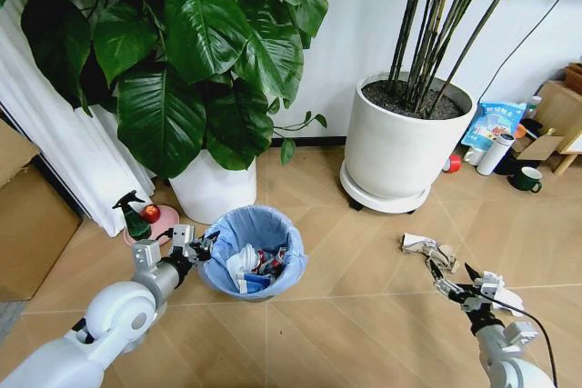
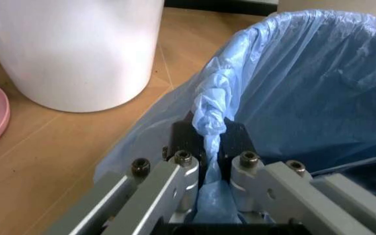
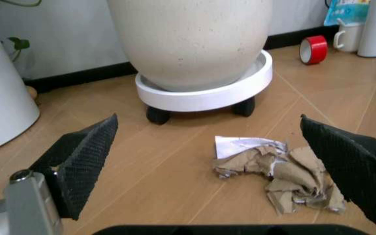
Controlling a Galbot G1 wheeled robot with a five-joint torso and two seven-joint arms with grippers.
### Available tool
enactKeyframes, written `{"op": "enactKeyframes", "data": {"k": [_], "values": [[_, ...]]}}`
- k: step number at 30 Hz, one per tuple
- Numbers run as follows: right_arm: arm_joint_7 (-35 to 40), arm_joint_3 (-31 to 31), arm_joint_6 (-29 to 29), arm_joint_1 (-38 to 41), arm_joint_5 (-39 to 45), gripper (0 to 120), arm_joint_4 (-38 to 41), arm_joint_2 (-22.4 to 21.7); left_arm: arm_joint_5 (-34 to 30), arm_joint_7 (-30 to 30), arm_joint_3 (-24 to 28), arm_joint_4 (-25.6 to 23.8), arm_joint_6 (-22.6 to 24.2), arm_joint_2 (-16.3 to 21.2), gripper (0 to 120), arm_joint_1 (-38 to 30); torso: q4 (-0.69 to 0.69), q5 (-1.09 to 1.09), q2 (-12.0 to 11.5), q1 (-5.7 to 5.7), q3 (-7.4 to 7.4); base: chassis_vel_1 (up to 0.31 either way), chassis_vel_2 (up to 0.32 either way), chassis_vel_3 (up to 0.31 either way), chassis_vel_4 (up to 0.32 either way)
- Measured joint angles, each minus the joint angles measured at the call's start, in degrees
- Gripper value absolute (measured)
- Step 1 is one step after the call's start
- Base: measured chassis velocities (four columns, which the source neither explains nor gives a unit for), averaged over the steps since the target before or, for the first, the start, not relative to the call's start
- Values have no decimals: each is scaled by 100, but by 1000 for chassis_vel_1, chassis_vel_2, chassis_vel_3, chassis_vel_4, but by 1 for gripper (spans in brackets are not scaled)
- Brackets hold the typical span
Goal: Pick up the trash bin and place the garbage on the floor into it.
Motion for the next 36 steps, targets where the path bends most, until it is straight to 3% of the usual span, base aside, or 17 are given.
{"op": "enactKeyframes", "data": {"k": [36], "values": [[-24,-79,15,39,60,100,-64,-58,23,12,76,64,-2,-75,1,-65,-1,0,0,0,0,-92,-24,95,20]]}}
